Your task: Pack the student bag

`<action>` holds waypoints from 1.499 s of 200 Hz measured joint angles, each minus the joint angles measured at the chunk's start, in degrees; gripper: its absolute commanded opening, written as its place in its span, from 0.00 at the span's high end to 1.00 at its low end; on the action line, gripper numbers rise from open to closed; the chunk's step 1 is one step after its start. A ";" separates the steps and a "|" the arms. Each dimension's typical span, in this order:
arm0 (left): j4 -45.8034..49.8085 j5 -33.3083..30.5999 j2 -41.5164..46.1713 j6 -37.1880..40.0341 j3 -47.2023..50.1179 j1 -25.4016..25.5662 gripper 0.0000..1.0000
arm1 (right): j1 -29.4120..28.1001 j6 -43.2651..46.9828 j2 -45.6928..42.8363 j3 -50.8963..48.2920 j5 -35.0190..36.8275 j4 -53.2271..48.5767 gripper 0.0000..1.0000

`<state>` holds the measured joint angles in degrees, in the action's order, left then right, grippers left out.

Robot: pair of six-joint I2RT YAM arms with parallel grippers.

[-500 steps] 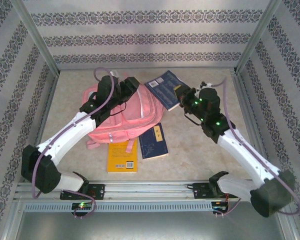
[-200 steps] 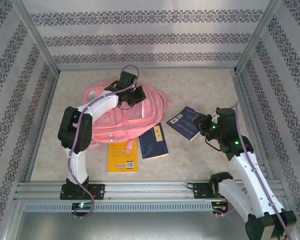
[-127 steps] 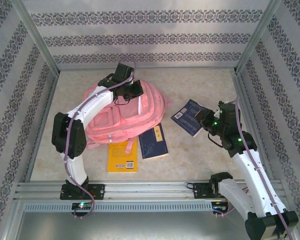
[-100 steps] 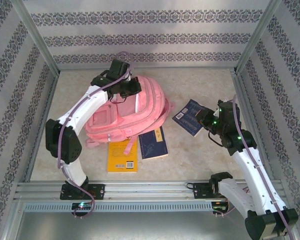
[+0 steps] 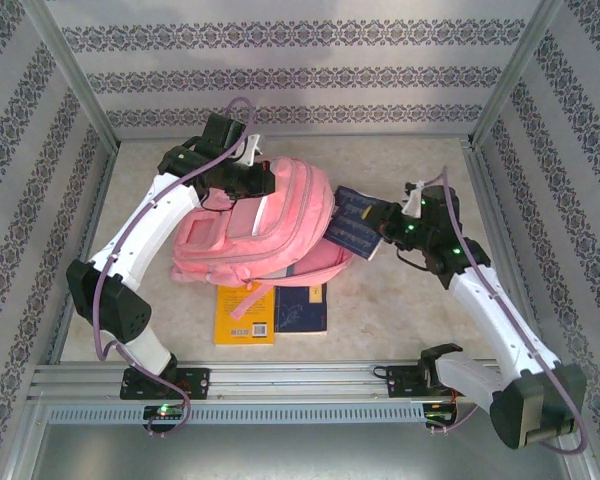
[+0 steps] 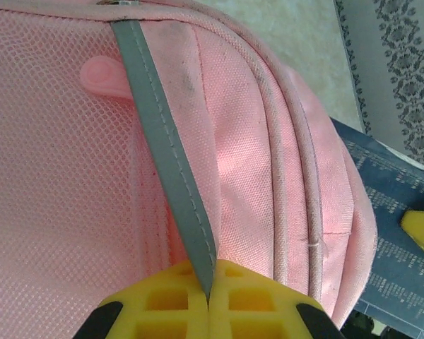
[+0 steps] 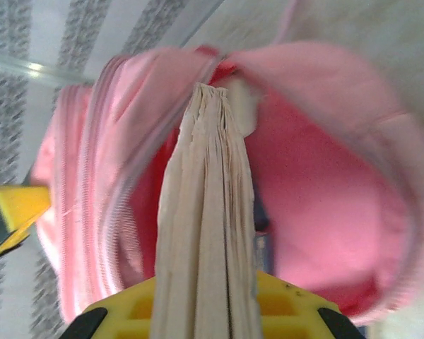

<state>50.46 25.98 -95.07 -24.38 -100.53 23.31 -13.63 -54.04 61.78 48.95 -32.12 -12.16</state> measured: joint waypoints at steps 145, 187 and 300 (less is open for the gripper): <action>14.47 -14.36 -4.63 3.41 -23.30 12.57 0.37 | -6.78 -28.17 8.09 -2.91 -7.23 29.14 1.00; 18.58 -19.45 -10.64 3.43 -23.89 15.17 0.37 | -6.91 -28.37 8.15 -2.91 -7.23 29.57 1.00; 20.35 -23.32 -14.10 2.34 -23.91 16.46 0.84 | -6.88 -28.59 8.15 -2.91 -7.23 29.62 1.00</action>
<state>70.81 2.66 -109.16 -22.04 -124.44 39.77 -20.51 -82.63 69.93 46.04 -39.35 17.45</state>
